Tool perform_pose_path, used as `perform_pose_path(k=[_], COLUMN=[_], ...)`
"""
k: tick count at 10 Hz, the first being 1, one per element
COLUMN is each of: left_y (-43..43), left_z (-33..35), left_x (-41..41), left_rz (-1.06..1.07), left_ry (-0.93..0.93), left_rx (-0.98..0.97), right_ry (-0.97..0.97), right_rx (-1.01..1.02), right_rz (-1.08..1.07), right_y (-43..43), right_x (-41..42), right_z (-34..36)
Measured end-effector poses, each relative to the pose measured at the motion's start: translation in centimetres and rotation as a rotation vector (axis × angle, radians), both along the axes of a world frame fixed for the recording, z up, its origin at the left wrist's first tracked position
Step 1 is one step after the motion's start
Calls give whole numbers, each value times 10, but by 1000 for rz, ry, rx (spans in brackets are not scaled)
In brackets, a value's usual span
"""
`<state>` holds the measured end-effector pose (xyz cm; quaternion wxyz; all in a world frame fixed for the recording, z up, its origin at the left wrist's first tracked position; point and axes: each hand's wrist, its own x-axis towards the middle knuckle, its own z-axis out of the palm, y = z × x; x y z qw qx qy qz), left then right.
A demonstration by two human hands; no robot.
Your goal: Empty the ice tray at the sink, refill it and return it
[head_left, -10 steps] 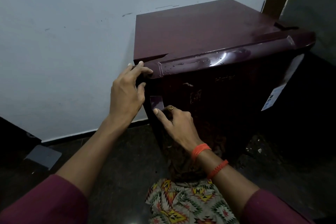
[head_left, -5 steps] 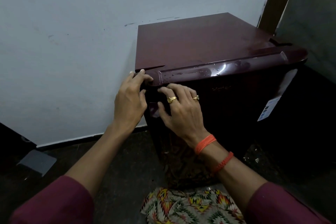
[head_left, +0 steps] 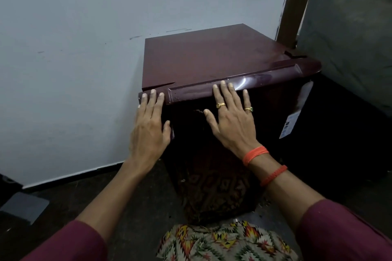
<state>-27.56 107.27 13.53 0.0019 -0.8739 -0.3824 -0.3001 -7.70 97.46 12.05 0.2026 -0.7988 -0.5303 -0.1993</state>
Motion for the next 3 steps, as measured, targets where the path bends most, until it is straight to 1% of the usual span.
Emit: perform_pose_path(k=[2, 3], left_y=[-17, -36], left_z=[-6, -11], left_x=[7, 15], left_rz=[21, 4], left_ry=[-20, -82], left_rx=[-31, -46], right_ry=[115, 178], right_rx=[-20, -12], right_rz=[-92, -137], right_y=[-44, -74], right_x=[29, 37], right_z=[-1, -6])
